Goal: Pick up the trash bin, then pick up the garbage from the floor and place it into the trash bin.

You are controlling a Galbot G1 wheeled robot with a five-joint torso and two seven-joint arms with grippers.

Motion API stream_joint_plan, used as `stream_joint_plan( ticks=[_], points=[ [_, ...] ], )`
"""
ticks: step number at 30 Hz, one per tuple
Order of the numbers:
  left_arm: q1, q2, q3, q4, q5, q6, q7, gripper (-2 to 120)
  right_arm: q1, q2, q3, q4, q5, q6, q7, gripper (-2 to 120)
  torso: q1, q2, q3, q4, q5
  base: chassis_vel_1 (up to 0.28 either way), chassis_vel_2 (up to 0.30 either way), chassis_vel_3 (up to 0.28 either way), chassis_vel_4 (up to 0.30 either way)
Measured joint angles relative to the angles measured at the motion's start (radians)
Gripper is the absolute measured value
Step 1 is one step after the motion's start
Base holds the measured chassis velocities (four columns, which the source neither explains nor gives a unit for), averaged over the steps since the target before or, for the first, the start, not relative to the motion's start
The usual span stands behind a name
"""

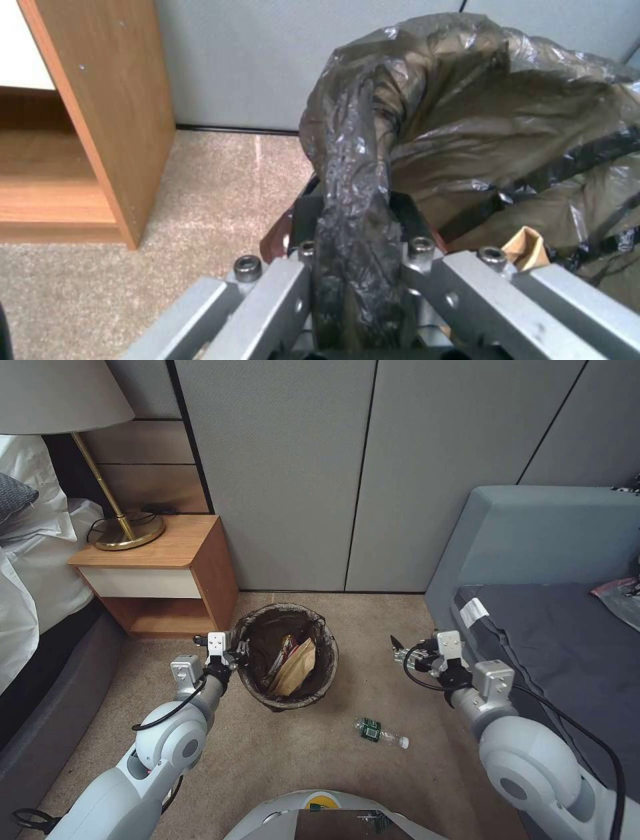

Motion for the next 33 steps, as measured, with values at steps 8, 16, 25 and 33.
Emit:
stream_joint_plan(
  ticks=[8, 16, 25, 33],
  points=[
    [-0.001, 0.007, 0.011, 0.005, 0.003, -0.005, 0.004, 5, 0.094, -0.189, -0.146, -0.098, 0.023, 0.057, -0.059, 100, 0.000, 0.000, 0.000, 0.0000, -0.0002, 0.000, 0.000, 0.000, 0.000],
    [-0.010, 0.008, 0.023, 0.017, 0.009, -0.010, 0.007, 5, 0.114, -0.315, -0.212, -0.200, -0.007, 0.110, -0.203, 100, 0.000, 0.000, 0.000, -0.0002, -0.0002, 0.000, 0.000, 0.000, 0.000],
    [-0.023, 0.001, 0.038, 0.026, 0.014, -0.010, 0.008, 5, 0.137, -0.343, -0.299, -0.314, -0.072, 0.190, -0.326, 100, 0.000, 0.000, 0.000, -0.0002, -0.0001, 0.000, 0.000, 0.000, 0.000],
    [-0.023, 0.006, 0.038, 0.028, 0.015, -0.011, 0.010, 5, 0.192, -0.343, -0.405, -0.396, -0.128, 0.248, -0.383, 100, 0.000, 0.000, 0.000, -0.0002, -0.0003, 0.000, 0.000, 0.000, 0.000]
  ],
)
